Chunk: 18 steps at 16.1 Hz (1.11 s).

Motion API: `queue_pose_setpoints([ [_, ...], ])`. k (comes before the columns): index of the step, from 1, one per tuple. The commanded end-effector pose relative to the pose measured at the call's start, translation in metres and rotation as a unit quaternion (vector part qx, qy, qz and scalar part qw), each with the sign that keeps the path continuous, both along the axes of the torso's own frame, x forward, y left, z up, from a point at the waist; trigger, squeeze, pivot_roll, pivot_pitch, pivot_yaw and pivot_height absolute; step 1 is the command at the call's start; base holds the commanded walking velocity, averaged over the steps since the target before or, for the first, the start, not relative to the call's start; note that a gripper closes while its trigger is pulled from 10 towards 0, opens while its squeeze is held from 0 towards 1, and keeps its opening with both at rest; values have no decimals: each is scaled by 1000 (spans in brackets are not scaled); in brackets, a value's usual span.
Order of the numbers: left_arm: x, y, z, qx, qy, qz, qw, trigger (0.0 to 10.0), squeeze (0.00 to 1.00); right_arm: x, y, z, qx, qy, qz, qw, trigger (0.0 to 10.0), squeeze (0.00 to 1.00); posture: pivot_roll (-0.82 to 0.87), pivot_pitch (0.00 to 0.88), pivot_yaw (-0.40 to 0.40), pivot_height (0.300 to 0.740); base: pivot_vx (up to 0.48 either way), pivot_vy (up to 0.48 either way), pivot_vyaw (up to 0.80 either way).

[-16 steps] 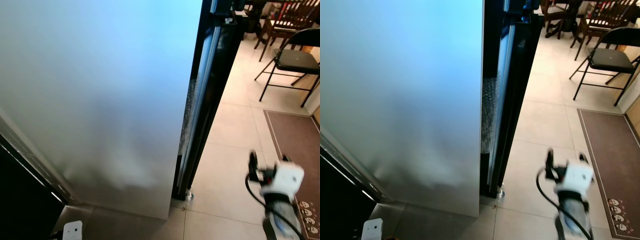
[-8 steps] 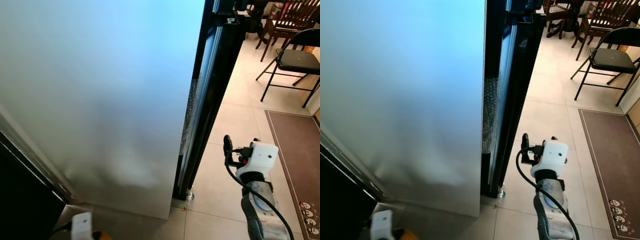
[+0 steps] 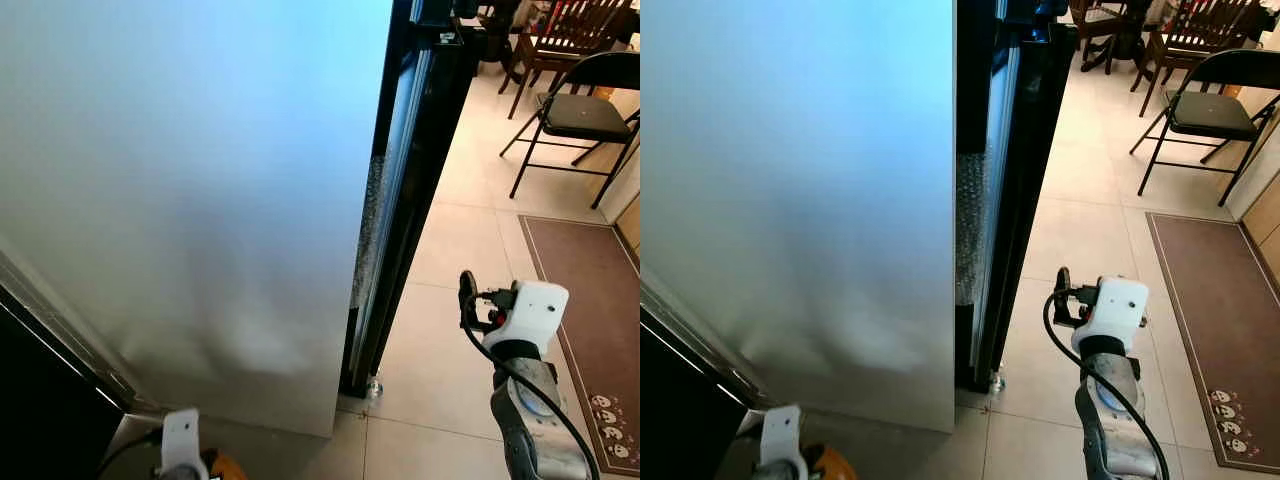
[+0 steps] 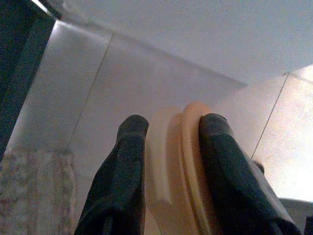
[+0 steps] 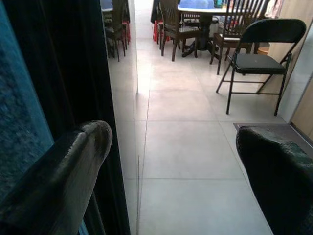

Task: Restocking fridge

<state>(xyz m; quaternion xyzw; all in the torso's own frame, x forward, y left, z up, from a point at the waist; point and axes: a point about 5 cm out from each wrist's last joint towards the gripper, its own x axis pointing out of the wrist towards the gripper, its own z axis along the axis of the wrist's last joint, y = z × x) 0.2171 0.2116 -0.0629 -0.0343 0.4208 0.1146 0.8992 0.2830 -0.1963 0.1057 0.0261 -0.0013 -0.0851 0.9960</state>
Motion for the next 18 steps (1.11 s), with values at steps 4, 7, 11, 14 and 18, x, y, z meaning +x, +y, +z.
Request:
queue_pose_setpoints([
  [4, -9, 1, -5, 7, 11, -2, 1000, 10000, 0, 2, 3, 4, 4, -3, 7, 1000, 10000, 0, -26, 0, -29, 740, 130, 0, 0],
  [7, -10, -1, -6, 5, 12, 1, 1000, 10000, 0, 2, 2, 4, 8, -1, 7, 1000, 10000, 0, -19, 0, -34, 740, 274, 0, 0],
  [11, -17, 5, -9, 3, 19, 5, 1000, 10000, 0, 0, 5, 4, 8, -1, 19, 1000, 10000, 0, -22, 0, -35, 740, 285, 0, 0],
  [14, -18, 5, -9, 3, 20, 5, 1000, 10000, 0, -1, 6, 4, 10, -2, 18, 1000, 10000, 0, -25, 0, -32, 740, 280, 0, 0],
  [18, -17, 4, -8, 1, 18, 5, 1000, 10000, 0, -1, 9, 3, 13, 1, 35, 999, 10000, 0, -20, 0, -37, 740, 0, 0, 0],
])
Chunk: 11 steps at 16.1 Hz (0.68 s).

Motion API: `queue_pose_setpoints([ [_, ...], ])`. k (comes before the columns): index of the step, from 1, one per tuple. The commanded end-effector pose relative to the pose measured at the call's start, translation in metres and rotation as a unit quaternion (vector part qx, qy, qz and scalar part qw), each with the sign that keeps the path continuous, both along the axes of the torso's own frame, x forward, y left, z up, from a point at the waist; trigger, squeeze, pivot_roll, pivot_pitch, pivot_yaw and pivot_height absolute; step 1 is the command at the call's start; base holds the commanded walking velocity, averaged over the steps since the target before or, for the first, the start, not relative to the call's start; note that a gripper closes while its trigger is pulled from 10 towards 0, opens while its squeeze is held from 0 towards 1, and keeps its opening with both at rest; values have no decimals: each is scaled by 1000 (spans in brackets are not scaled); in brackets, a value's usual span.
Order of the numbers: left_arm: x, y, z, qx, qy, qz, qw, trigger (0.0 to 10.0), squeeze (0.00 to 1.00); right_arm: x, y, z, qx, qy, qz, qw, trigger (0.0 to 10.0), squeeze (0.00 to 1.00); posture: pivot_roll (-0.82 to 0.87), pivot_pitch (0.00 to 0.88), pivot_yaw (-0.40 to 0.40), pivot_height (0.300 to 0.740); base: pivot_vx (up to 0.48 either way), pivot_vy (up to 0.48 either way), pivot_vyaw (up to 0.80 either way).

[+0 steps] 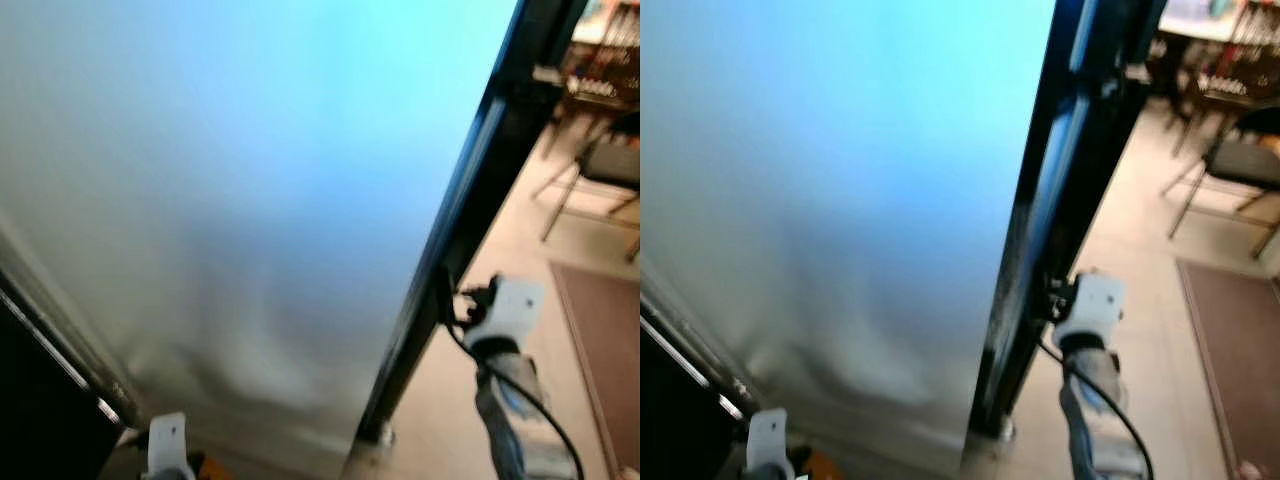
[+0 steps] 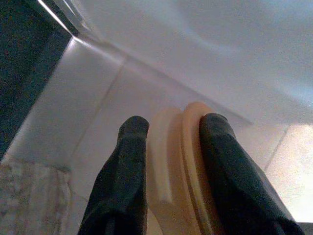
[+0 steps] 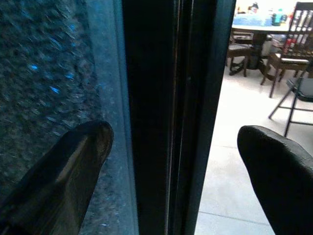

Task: Restocking fridge

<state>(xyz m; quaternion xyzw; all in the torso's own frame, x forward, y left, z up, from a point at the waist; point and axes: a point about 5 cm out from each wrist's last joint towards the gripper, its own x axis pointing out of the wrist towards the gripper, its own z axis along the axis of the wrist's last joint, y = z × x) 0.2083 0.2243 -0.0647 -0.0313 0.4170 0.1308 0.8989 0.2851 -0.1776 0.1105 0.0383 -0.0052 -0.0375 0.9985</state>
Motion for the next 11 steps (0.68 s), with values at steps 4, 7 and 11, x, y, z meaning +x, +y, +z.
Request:
queue_pose_setpoints([
  [4, -9, -9, -8, -12, 21, -6, 1000, 10000, 0, -2, -13, 2, 1, 5, -18, 1000, 10000, 0, -26, 0, -36, 740, 0, 0, 0],
  [7, -8, -9, -7, -12, 21, -7, 1000, 10000, 0, 4, -12, 6, 2, 3, -14, 1000, 10000, 0, -26, 3, -33, 740, 0, 0, 0],
  [11, -4, -8, -5, -10, 19, -11, 1000, 10000, 0, 23, -10, 9, -12, 9, 14, 1000, 10000, 0, -33, 15, -21, 740, 0, 0, 0],
])
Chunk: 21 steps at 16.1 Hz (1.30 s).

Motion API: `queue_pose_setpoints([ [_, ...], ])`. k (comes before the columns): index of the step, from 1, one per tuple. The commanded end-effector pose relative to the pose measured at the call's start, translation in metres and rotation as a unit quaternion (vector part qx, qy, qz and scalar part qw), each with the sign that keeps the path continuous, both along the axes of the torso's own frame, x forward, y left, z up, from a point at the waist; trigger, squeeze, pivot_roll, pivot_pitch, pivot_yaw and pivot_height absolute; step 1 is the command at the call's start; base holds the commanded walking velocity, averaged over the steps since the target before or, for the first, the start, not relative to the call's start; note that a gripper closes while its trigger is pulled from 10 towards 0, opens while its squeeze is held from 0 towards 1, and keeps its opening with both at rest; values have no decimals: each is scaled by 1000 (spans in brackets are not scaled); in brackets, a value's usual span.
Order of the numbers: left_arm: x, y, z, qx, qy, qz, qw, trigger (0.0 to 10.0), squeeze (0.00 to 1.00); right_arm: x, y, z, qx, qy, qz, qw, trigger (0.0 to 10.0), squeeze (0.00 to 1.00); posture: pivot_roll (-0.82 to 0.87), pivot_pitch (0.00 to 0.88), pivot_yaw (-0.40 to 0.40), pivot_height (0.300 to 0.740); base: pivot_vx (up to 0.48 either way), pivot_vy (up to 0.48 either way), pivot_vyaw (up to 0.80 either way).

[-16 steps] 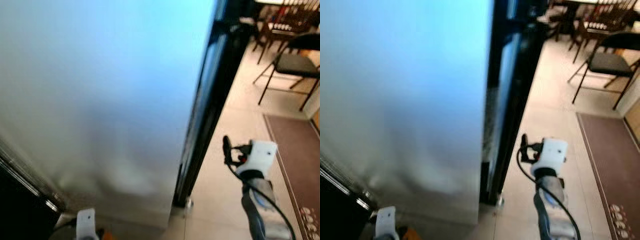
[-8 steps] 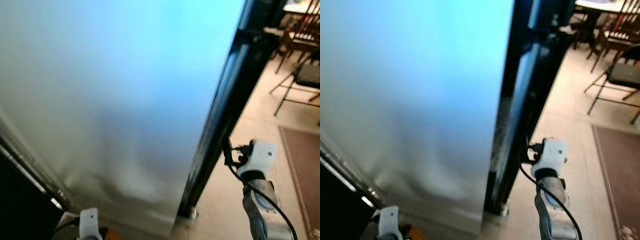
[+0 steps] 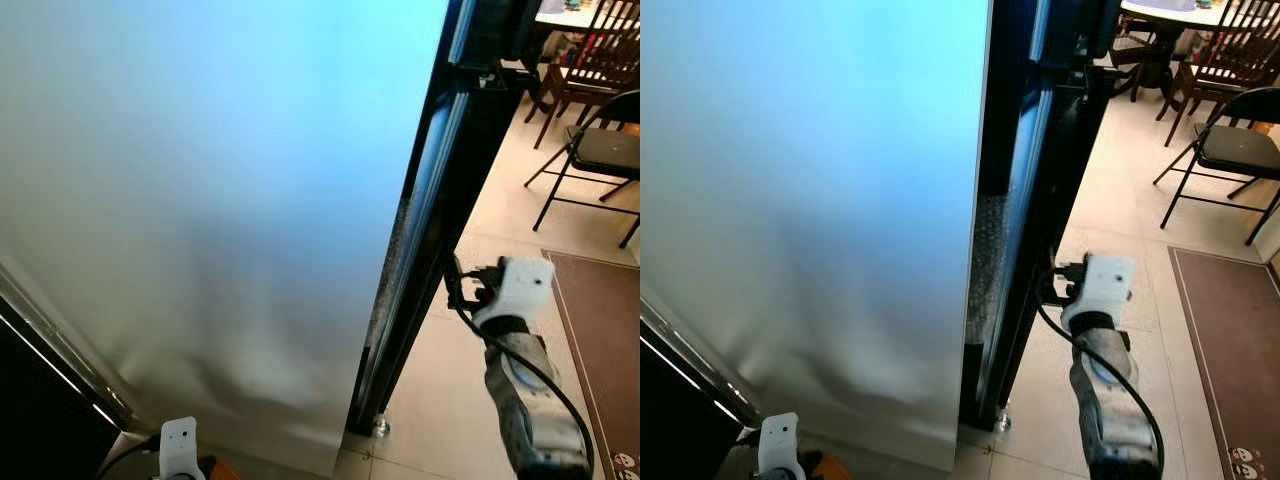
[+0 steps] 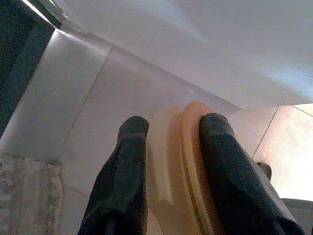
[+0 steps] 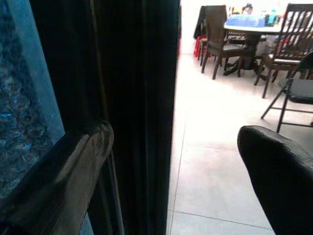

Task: Restocking fridge

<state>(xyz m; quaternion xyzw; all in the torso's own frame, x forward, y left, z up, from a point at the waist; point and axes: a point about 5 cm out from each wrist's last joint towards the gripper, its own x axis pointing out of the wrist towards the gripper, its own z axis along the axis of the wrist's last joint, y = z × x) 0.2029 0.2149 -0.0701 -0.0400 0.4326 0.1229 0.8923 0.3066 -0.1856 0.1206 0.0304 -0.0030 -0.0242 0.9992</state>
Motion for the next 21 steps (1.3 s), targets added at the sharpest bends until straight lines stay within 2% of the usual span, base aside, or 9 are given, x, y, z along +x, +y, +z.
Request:
queue_pose_setpoints([
  [1, 1, 2, 1, 4, 2, -8, 1000, 10000, 0, 4, -2, 0, -5, 7, 4, 1000, 10000, 0, -31, 13, -21, 740, 0, 0, 0],
  [4, 2, 3, 2, 5, 1, -9, 1000, 10000, 0, 6, 4, 2, -4, 4, 13, 1000, 10000, 0, -27, 13, -19, 740, 0, 0, 0],
  [9, 2, 3, 1, 8, 4, -14, 1000, 10000, 0, -4, 19, -14, 3, 32, 32, 999, 10000, 0, -23, 15, -20, 740, 0, 0, 0],
  [13, 2, 2, 1, 8, 2, -17, 1000, 10000, 0, 7, 20, -6, 1, 22, 43, 999, 10000, 0, -19, 11, -23, 740, 0, 0, 0],
  [16, 2, 1, 1, 8, 1, -20, 1000, 10000, 0, 12, 37, -6, 2, 27, 76, 997, 10000, 0, -14, 10, -27, 740, 0, 0, 0],
  [21, 1, 2, 1, 9, 3, -21, 1000, 10000, 0, 15, 38, -2, 5, 17, 63, 998, 10000, 0, -20, 16, -24, 740, 0, 0, 0],
])
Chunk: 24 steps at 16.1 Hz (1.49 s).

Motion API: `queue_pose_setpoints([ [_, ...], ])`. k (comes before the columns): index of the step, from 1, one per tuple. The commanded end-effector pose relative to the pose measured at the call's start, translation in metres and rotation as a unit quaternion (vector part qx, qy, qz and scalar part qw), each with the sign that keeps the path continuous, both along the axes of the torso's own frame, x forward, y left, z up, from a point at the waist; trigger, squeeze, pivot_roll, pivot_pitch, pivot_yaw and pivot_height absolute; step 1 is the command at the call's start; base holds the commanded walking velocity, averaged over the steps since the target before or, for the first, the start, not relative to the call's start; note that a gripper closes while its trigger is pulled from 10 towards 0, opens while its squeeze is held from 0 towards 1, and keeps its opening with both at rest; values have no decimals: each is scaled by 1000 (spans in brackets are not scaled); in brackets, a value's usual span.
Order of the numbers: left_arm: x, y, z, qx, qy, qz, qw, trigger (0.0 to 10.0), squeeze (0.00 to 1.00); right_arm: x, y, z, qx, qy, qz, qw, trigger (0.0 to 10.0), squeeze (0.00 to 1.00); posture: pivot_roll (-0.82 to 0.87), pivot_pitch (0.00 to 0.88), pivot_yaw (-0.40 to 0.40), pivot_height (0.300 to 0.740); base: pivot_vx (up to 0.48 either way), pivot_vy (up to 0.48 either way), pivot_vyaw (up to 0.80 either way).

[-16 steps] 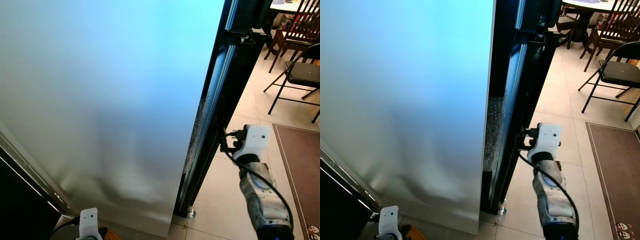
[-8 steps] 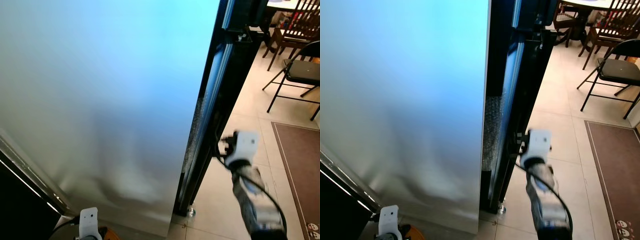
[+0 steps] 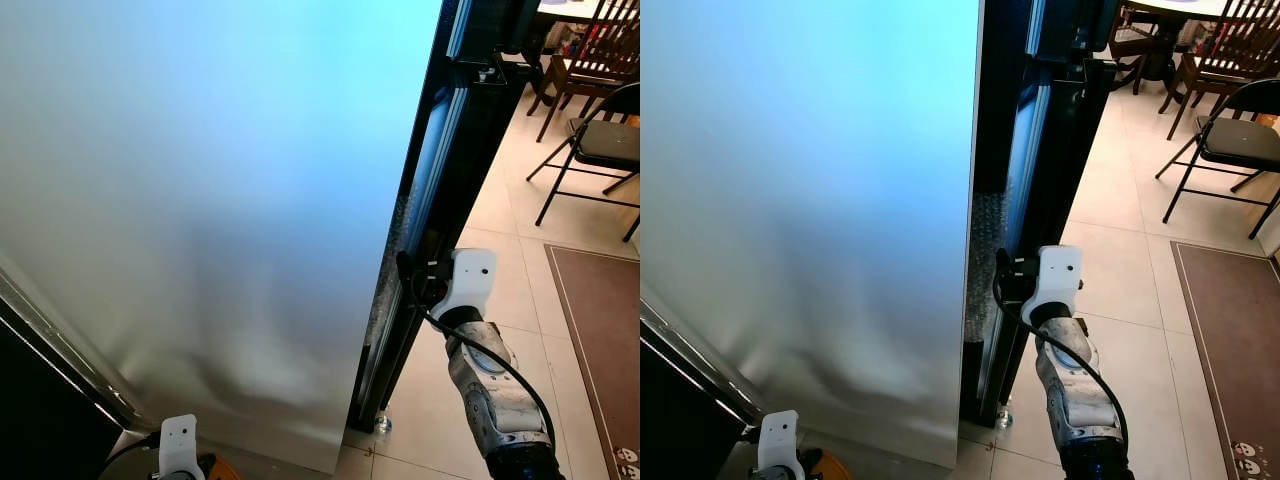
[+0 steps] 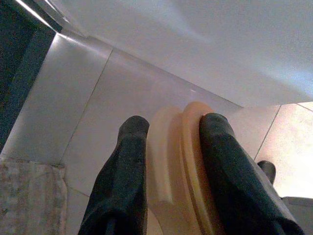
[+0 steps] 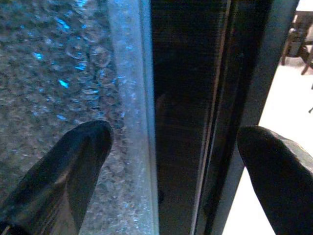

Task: Restocking fridge

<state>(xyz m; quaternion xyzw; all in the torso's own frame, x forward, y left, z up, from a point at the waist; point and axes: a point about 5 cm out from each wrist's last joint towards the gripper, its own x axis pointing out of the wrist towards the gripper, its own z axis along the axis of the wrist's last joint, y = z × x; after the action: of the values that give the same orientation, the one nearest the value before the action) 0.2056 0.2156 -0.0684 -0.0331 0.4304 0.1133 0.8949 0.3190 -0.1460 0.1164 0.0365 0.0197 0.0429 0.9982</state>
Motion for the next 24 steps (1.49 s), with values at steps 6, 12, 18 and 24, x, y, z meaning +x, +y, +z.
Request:
queue_pose_setpoints([
  [6, -3, 2, -1, 9, 8, -9, 1000, 10000, 0, 2, -14, 3, 0, -10, -50, 999, 10000, 0, -19, 18, -19, 740, 0, 0, 0],
  [12, -3, 3, -1, 9, 6, -9, 1000, 10000, 0, 10, -9, 4, -3, -9, -29, 1000, 10000, 0, -16, 16, -17, 740, 0, 0, 0],
  [18, -3, 2, -1, 8, 7, -9, 1000, 10000, 0, 13, -2, -1, -13, 5, -10, 1000, 10000, 0, -13, 20, -20, 740, 0, 0, 0],
  [24, -4, 2, -2, 8, 8, -15, 1000, 10000, 0, 12, -5, -7, -20, 24, -15, 999, 10000, 0, -15, 24, -17, 740, 0, 0, 0],
])
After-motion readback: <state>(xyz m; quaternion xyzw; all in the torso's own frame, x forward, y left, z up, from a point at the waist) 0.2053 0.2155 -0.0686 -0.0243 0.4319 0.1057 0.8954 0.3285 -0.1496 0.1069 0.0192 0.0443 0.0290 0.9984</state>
